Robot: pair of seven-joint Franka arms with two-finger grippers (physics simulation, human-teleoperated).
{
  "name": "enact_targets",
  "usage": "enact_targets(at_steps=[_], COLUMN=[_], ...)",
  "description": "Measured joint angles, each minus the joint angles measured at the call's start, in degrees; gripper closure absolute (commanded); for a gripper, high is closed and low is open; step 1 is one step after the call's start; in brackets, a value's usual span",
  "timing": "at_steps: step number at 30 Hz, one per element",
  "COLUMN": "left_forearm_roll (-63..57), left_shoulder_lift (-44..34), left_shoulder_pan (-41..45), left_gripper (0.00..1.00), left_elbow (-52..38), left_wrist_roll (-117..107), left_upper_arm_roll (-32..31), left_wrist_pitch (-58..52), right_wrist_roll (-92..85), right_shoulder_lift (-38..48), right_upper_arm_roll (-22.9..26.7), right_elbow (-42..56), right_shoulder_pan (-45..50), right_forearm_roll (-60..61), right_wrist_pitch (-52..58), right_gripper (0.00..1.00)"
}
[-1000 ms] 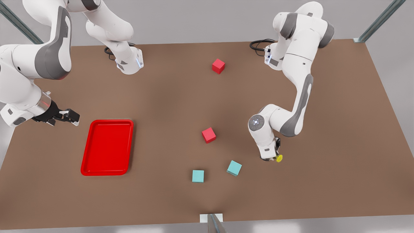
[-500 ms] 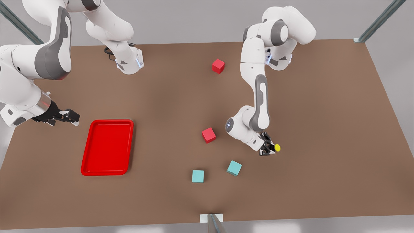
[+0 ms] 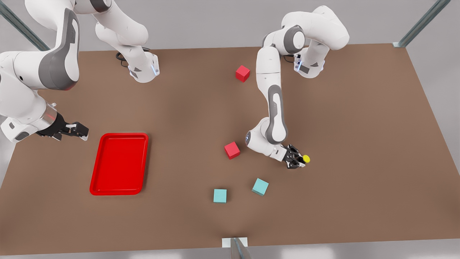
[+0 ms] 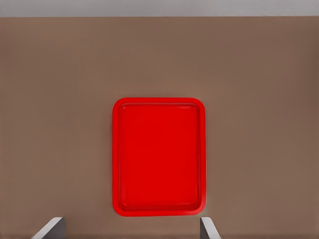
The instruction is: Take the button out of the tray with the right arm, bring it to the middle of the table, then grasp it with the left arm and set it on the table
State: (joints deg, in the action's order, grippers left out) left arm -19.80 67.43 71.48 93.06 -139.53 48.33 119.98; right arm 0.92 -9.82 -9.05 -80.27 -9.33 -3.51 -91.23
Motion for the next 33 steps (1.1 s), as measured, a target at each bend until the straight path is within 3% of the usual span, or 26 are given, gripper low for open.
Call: enact_targets(at_steps=[9, 10, 11, 19, 24, 27, 31, 33], left_forearm_roll=[-1.7, -2.0, -2.5, -4.1, -3.0, -0.4, 3.9, 7.5], left_shoulder_lift=[2.4, 2.4, 2.4, 0.6, -5.6, -14.7, -50.2, -58.7], left_shoulder_pan=[1.4, 1.5, 1.9, 4.4, 12.4, 16.7, 6.0, 1.0], left_gripper=[0.64, 0.39, 0.0, 0.0, 0.0, 0.0, 0.0, 0.0], left_elbow=[0.5, 0.6, 0.7, 1.7, 5.5, 6.4, 6.1, 5.8], left_wrist_roll=[-3.9, -4.2, -4.6, -6.6, -6.1, -4.7, 6.1, 15.6], left_upper_arm_roll=[0.3, 0.3, 0.2, 0.2, 0.1, -0.1, -0.3, -0.3], left_wrist_pitch=[-1.1, -1.2, -1.2, -2.8, -5.9, -9.2, -13.1, -15.5], right_wrist_roll=[0.0, 0.0, 0.0, 0.0, 0.0, -0.1, -0.1, -0.1], right_shoulder_lift=[0.0, 0.0, 0.0, 0.1, -0.7, -0.9, -1.0, -1.0], right_upper_arm_roll=[0.1, 0.1, 0.1, 0.1, -0.1, -0.4, -0.6, -0.6], right_elbow=[0.1, 0.1, 0.1, 0.4, -0.3, -0.4, -0.4, -0.4], right_shoulder_pan=[0.0, -0.1, -0.1, 0.1, 0.7, 0.9, 1.0, 1.0], right_forearm_roll=[0.0, 0.0, 0.0, 0.9, 1.6, 1.6, 1.7, 1.8], right_wrist_pitch=[0.0, 0.0, 0.0, 0.0, -0.4, -0.7, -0.9, -1.0], right_gripper=[0.0, 0.0, 0.0, 0.0, 0.0, 0.0, 0.0, 0.0])
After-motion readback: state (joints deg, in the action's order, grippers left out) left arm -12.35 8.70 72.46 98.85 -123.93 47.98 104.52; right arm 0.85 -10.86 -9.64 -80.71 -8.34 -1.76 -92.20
